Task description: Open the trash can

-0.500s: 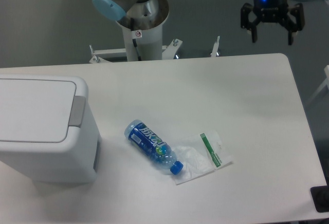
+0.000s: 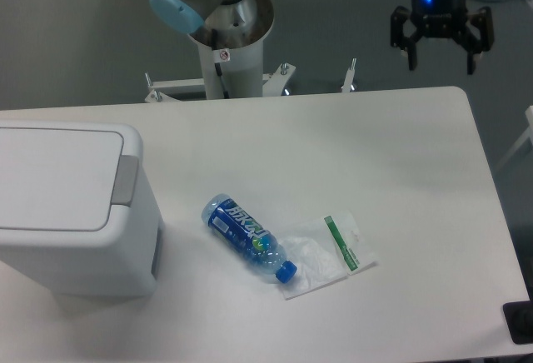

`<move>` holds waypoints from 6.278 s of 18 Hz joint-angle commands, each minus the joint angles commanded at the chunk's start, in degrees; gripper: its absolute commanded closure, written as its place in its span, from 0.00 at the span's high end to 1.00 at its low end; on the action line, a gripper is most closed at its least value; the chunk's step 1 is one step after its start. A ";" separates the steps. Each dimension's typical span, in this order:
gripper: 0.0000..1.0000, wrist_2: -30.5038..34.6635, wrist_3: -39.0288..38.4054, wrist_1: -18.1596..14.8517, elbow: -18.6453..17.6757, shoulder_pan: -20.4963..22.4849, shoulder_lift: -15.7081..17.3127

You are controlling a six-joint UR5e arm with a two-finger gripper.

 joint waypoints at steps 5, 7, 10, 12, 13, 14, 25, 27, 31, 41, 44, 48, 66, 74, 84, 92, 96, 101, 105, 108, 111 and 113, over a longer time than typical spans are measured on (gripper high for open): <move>1.00 -0.35 -10.70 2.19 0.44 -2.72 -1.58; 1.00 -0.35 -15.53 2.29 0.70 -3.69 -1.76; 1.00 -0.35 -27.81 3.25 2.19 -9.22 -4.48; 1.00 -0.44 -36.87 3.96 3.33 -11.51 -5.45; 1.00 -0.44 -40.31 3.96 3.95 -13.09 -6.24; 1.00 -0.44 -43.13 3.96 4.83 -14.49 -6.94; 1.00 -9.03 -66.87 4.83 11.34 -28.03 -7.30; 1.00 -11.07 -68.20 4.83 11.60 -29.53 -6.69; 1.00 -11.78 -69.08 4.83 11.69 -33.13 -6.07; 1.00 -11.87 -71.63 4.83 11.08 -37.80 -5.63; 1.00 -11.86 -71.46 4.83 9.94 -38.50 -5.72; 1.00 -11.86 -70.93 5.01 7.92 -39.03 -5.54; 1.00 -11.86 -71.02 7.38 6.07 -41.58 -6.42; 1.00 -11.69 -70.93 7.38 5.98 -41.58 -6.60; 1.00 -11.51 -70.84 7.38 6.07 -41.58 -6.95; 1.00 -11.51 -70.84 7.38 6.07 -41.58 -7.03; 1.00 -11.95 -71.54 7.30 8.78 -40.97 -5.20; 1.00 -11.60 -71.11 7.30 9.05 -37.11 -1.24; 1.00 -11.42 -69.71 7.29 9.05 -28.51 -0.27; 1.00 -10.03 -59.37 7.03 8.27 -22.53 -1.75; 1.00 -6.07 -47.06 7.12 7.12 -15.58 -3.69; 1.00 -5.54 -40.90 6.95 7.56 -12.94 -5.88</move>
